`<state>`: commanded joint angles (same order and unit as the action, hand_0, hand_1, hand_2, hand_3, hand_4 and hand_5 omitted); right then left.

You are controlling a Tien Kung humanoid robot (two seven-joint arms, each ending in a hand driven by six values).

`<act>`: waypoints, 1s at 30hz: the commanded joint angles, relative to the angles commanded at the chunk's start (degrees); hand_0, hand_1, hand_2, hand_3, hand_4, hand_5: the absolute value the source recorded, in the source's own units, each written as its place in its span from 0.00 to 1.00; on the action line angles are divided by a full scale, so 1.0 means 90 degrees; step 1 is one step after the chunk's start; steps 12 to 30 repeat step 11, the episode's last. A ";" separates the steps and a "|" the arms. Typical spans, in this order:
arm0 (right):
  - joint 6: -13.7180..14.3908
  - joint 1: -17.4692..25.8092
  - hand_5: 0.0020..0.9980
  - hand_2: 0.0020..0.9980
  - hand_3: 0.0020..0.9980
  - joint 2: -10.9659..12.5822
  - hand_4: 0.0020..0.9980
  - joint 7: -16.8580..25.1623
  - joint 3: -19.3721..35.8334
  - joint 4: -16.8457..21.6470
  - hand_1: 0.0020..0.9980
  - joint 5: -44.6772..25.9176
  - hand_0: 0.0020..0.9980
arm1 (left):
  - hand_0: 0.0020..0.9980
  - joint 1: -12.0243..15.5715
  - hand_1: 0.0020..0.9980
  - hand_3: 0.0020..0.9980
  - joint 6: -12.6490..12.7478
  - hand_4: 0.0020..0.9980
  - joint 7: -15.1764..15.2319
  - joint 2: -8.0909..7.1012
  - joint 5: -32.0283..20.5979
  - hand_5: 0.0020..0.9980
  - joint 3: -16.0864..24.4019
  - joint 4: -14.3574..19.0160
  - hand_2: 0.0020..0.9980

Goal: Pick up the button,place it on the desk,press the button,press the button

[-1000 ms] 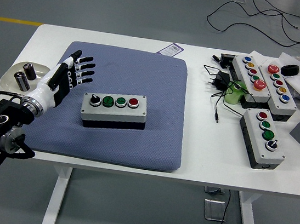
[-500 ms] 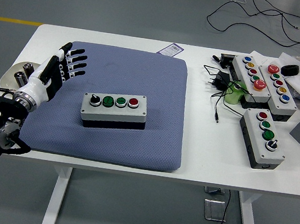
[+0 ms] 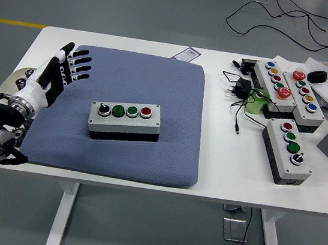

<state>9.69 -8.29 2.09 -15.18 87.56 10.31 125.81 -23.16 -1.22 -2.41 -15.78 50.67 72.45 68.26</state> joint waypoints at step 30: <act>-0.0001 0.0003 0.19 0.69 0.64 0.0006 0.31 0.0000 -0.0028 0.0000 0.65 -0.0030 0.67 | 0.75 0.0010 0.81 0.80 -0.0012 0.66 -0.0011 0.0012 0.0048 1.00 0.0076 0.0013 0.83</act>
